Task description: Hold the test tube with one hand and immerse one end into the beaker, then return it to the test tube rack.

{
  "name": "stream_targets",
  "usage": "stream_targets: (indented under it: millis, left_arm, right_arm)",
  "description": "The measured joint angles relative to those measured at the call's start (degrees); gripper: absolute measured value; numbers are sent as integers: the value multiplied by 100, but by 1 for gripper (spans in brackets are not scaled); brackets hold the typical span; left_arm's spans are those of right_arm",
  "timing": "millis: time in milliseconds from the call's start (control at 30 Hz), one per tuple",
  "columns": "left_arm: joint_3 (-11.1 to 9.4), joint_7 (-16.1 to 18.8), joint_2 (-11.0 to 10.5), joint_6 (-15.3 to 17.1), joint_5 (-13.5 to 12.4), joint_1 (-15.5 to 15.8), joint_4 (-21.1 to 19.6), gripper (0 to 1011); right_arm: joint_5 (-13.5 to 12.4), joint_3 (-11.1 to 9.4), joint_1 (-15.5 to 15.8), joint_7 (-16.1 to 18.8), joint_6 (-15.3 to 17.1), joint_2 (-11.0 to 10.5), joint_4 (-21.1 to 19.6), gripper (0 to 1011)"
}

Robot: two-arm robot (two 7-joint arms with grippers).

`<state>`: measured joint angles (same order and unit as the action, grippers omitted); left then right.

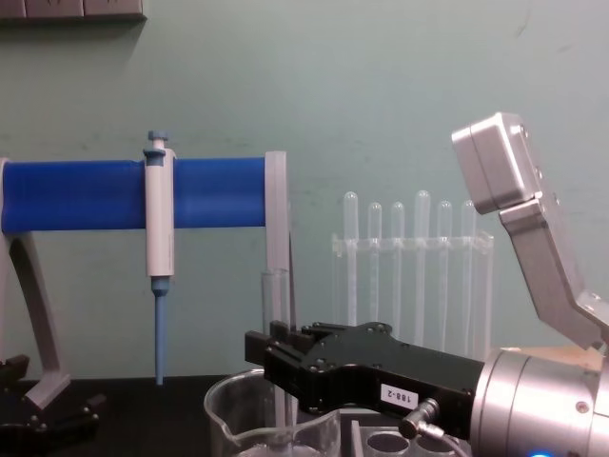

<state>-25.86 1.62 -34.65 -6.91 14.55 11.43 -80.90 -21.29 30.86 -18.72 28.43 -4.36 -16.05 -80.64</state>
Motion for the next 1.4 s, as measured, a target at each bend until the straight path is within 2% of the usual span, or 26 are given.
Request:
stream_targets:
  millis: [1400]
  left_arm:
    - [0,0,0,0,0,0,0,1000]
  right_arm:
    - [0,0,0,0,0,0,0,226]
